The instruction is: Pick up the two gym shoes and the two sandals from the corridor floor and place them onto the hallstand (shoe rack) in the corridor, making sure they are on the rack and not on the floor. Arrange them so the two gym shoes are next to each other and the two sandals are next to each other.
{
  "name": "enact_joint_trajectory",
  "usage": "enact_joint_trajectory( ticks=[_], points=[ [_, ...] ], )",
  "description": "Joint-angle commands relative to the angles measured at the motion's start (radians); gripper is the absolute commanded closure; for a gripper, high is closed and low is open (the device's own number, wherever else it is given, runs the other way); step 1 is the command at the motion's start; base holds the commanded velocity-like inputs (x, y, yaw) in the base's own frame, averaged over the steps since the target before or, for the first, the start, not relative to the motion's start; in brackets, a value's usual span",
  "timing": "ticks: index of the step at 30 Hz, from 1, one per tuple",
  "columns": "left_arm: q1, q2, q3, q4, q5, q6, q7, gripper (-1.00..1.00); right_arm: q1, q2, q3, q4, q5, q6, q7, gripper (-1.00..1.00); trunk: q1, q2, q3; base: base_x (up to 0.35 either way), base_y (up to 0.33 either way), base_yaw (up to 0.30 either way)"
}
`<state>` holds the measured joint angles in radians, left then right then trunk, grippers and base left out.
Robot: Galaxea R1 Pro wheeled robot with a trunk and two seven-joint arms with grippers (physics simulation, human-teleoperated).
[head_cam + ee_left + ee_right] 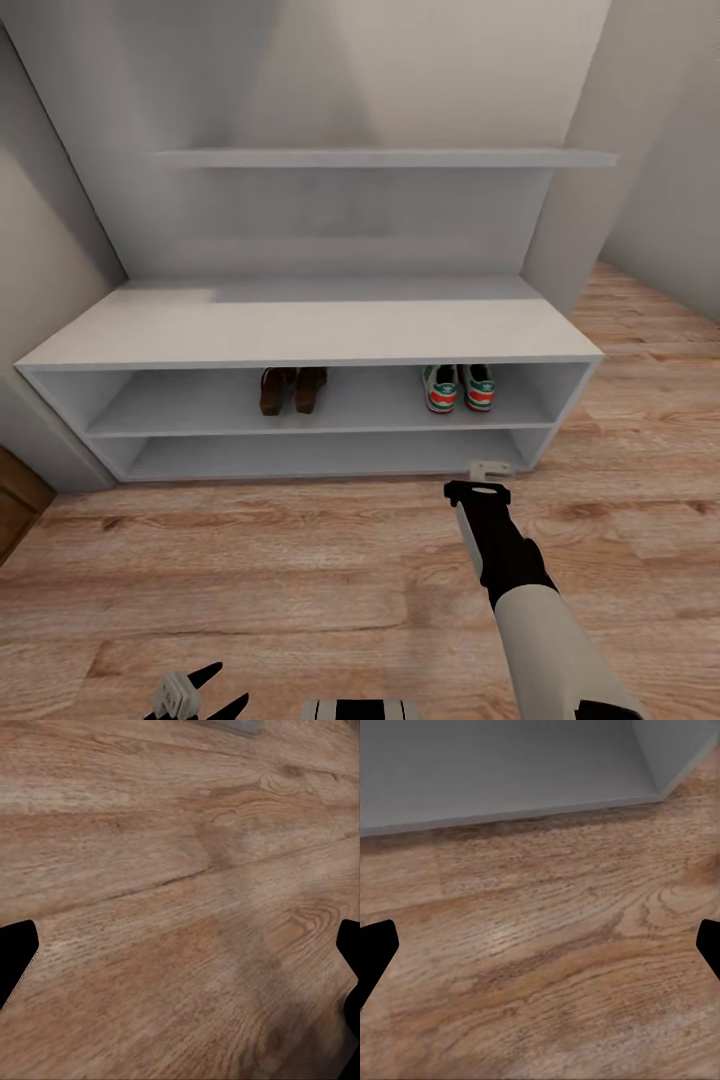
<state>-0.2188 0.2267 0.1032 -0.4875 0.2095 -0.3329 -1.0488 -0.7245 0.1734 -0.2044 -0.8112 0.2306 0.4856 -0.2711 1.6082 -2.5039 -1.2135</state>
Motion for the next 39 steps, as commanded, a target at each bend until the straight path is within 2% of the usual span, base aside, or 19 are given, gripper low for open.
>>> enact_joint_trajectory(
  ticks=[1, 8, 15, 18, 23, 33, 39],
  points=[
    [-0.001, 0.000, 0.001, 0.002, 0.002, -0.005, -0.004, -1.00, 0.000, 0.001, -0.003, 0.000, 0.007, 0.006, 0.002, -1.00, -0.001, 0.000, 0.003, 0.000, 0.000, 0.000],
    [-0.001, 0.002, 0.001, 0.003, 0.002, -0.005, -0.004, -1.00, 0.002, 0.001, -0.003, 0.039, 0.007, 0.004, 0.005, -1.00, -0.004, 0.002, 0.030, 0.000, 0.000, 0.000],
    [0.000, 0.007, 0.000, 0.006, 0.002, -0.006, -0.004, -1.00, 0.003, 0.001, -0.003, 0.134, 0.007, -0.011, 0.016, -1.00, -0.007, 0.003, 0.057, 0.000, 0.000, 0.000],
    [0.001, 0.010, 0.000, 0.009, 0.002, -0.006, -0.004, -1.00, 0.003, 0.001, -0.003, 0.183, 0.007, -0.037, 0.034, -1.00, -0.008, 0.004, 0.069, 0.000, 0.000, 0.000],
    [0.001, 0.012, 0.000, 0.012, -0.001, -0.007, -0.002, -1.00, 0.004, 0.001, -0.003, 0.274, 0.008, -0.114, 0.101, -1.00, -0.027, 0.039, 0.085, 0.000, 0.000, 0.000],
    [0.000, 0.013, 0.000, 0.013, -0.002, -0.008, 0.006, -1.00, 0.004, -0.095, -0.003, 0.490, 0.011, -0.307, 0.313, -1.00, -0.066, 0.109, 0.116, 0.000, 0.000, 0.000],
    [-0.001, 0.013, 0.000, 0.014, -0.004, -0.008, 0.023, -1.00, 0.004, -0.155, -0.001, 0.577, 0.015, -0.395, 0.401, -1.00, -0.089, 0.151, 0.135, 0.000, 0.000, 0.000]
  ],
)
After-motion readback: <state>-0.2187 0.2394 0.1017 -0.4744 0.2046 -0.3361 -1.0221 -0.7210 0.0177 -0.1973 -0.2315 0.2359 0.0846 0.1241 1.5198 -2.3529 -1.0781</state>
